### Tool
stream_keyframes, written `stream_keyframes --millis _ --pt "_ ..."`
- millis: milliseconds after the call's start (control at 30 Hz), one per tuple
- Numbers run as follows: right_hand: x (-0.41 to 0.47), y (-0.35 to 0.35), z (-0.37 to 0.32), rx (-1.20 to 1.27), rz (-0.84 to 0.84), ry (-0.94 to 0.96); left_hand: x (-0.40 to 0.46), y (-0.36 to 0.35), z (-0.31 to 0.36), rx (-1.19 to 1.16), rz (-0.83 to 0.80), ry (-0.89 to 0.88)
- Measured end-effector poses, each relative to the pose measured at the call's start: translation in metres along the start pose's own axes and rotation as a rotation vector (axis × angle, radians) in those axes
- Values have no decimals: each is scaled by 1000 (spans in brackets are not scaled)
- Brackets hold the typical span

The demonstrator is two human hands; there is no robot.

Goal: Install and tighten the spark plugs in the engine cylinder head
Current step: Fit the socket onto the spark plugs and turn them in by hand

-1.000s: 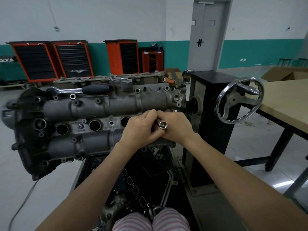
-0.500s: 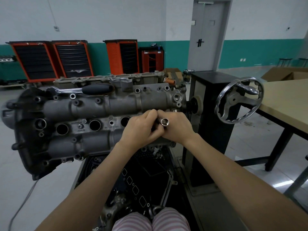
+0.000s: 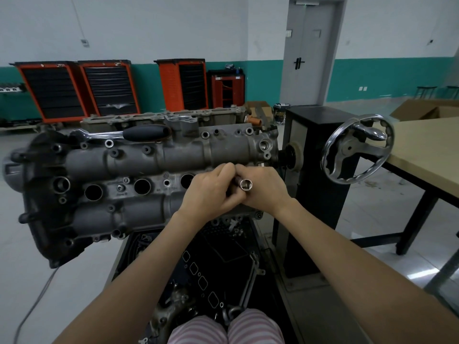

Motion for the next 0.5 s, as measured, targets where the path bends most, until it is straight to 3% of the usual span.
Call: stream_keyframes --millis 267,500 --pt "1 2 -1 14 20 -2 0 -1 -3 76 90 -42" --pt "0 -1 0 -23 -5 7 0 -1 0 36 30 -20"
Point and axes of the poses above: each hand's wrist, its own x-axis towards the middle knuckle, its own y-axis out of the back of the hand, z = x × y, the point moved 3 cm from there along x, towards the middle knuckle, and after that the axes turned 2 degrees about -y, right-handed, at the moved point
